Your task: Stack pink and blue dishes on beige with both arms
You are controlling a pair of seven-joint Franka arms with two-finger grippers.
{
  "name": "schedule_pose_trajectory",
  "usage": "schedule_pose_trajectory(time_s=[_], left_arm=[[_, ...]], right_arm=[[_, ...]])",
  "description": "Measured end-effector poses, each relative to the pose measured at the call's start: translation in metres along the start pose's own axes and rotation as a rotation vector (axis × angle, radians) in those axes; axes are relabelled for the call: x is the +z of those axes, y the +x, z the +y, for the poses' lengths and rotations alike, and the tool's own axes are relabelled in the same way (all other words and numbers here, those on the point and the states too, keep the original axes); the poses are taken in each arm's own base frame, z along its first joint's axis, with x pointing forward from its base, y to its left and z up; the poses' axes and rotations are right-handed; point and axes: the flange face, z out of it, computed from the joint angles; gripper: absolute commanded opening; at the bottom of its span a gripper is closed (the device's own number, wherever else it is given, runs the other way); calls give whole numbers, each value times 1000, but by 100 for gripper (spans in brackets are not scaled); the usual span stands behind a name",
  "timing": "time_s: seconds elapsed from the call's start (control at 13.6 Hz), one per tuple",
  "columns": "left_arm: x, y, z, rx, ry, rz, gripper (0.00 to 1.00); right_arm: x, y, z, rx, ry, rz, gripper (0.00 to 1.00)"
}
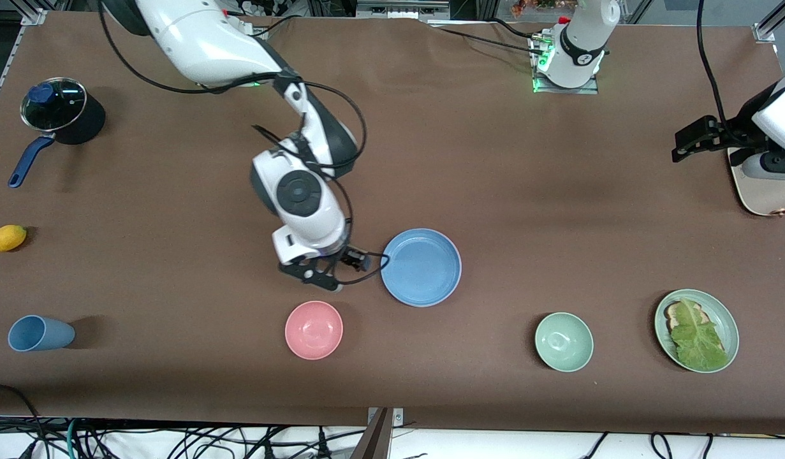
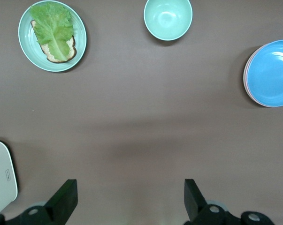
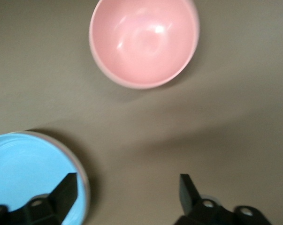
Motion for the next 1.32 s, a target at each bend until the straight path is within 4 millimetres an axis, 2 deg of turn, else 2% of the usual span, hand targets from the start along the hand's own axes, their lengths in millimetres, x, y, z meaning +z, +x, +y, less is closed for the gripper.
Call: schedule_pose_trajectory(time_s=[0.29,0.51,0.66,0.95,1.1,1.32], left_arm=[[1,-1,-3,-10,-2,-6,100],[3,0,-6,-15,-3,-10,100],[4,1,-7,-17,-3,-13,100],[8,3,-8,-17,-4,-20,100],[9,3,-8,-17,-4,-21,100],[9,3,-8,-17,-4,-22,100]], right_arm=[[-41,56,99,-82,-69,-46,100],[-76,78,170,-133,-63,-48,100],[-118,72,204,-161,-67,-41,100],[-209,47,262,-199,-75,-48,100],[-233,46,289,-228,-71,-45,100],[-246,53,323,-276,-72,-73,100]])
